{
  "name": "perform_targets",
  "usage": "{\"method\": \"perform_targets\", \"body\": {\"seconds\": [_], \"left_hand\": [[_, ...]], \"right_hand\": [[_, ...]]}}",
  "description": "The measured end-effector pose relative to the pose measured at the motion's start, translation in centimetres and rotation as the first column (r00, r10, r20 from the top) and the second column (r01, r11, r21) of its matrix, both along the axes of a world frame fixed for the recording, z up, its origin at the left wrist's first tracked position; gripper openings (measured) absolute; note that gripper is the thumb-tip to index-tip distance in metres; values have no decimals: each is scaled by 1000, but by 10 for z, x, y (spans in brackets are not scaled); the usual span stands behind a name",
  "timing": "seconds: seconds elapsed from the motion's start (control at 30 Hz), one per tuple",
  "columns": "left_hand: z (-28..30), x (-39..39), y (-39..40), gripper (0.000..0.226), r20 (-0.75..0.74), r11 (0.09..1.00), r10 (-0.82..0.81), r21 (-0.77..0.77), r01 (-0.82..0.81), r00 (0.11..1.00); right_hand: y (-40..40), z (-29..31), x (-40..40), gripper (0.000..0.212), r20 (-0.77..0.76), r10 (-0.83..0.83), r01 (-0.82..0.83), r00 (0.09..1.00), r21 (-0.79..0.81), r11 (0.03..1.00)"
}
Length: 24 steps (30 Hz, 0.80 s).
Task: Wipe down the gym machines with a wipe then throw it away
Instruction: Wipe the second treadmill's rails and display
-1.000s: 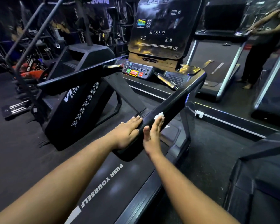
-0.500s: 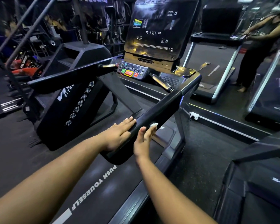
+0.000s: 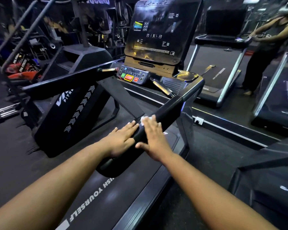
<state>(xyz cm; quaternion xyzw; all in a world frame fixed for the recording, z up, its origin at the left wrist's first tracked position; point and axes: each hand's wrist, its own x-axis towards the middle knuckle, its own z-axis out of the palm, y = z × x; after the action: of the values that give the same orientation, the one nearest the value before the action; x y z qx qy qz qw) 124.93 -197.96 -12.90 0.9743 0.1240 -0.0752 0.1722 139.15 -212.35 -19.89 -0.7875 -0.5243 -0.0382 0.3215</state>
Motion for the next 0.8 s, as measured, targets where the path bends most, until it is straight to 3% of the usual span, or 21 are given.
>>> {"method": "perform_targets", "body": {"seconds": [0.07,0.13,0.3,0.5,0.57,0.7,0.8], "left_hand": [[1,7,-3,84,6,1000,1,19,-1,1000],[3,11,-6,85,-12,999,-3,50,3,1000],[1,28,-12,79,-17,993,-6,117,8,1000],[-2,37,-14,86,-8,996,14,85,-14,1000],[-1,37,-14,86,-12,996,14,87,-13,1000],[-2,38,-12,83,-9,994,8,111,-7,1000],[-5,38,-9,84,-3,995,1,97,-1,1000]], "right_hand": [[-3,-8,-2,126,138,63,-56,988,-53,997],[-6,-8,25,124,249,28,-4,968,-93,996],[-10,11,91,118,81,-228,238,970,-163,957],[-13,-16,28,129,62,88,-86,994,-35,996],[-7,-21,37,126,68,61,-62,996,19,998],[12,-20,63,128,-281,-172,237,944,214,948],[27,-22,22,125,-430,-135,307,893,362,880]]}}
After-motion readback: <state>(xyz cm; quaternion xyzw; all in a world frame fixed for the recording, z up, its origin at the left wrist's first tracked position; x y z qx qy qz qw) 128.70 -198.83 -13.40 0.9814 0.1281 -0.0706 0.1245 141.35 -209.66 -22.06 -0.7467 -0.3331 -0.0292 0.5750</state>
